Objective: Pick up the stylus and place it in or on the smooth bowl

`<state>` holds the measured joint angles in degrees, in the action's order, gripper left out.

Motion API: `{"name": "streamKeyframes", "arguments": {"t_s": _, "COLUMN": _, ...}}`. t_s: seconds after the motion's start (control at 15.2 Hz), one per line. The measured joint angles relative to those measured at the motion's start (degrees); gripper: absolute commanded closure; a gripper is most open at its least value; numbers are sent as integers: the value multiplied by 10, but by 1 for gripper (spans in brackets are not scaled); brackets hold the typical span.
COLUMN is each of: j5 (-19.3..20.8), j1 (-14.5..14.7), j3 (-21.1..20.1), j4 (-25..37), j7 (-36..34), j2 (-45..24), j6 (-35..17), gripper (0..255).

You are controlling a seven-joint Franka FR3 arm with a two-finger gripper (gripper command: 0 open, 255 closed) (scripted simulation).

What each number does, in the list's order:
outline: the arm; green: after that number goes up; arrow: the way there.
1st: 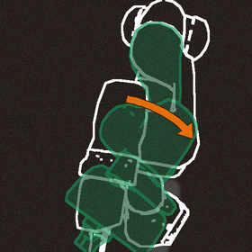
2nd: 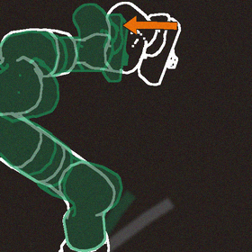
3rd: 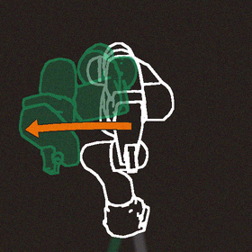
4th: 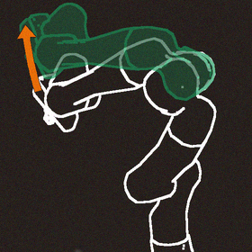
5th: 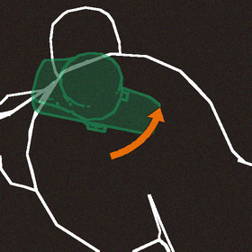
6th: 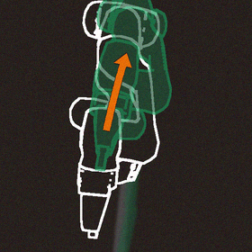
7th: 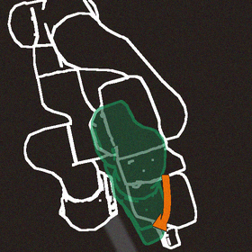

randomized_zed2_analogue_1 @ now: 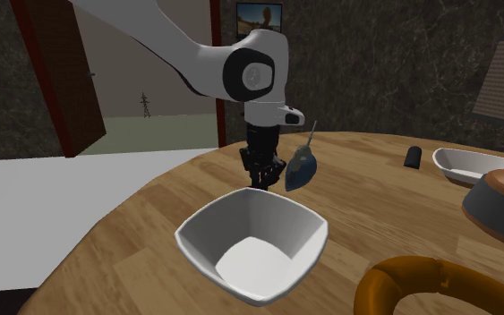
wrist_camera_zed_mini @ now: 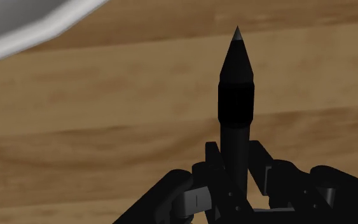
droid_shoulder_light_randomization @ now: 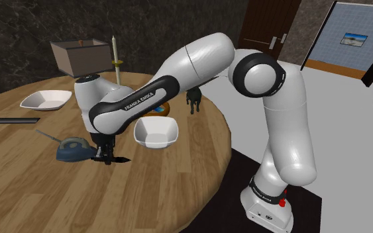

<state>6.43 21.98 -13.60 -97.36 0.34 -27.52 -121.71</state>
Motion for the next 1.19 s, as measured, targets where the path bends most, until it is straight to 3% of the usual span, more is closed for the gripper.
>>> {"name": "streamKeyframes", "arguments": {"t_s": 1.19, "j5": -16, "j1": -4, "j3": -8, "j4": 59, "j7": 9, "j2": 56, "j6": 113, "gripper": 255}}
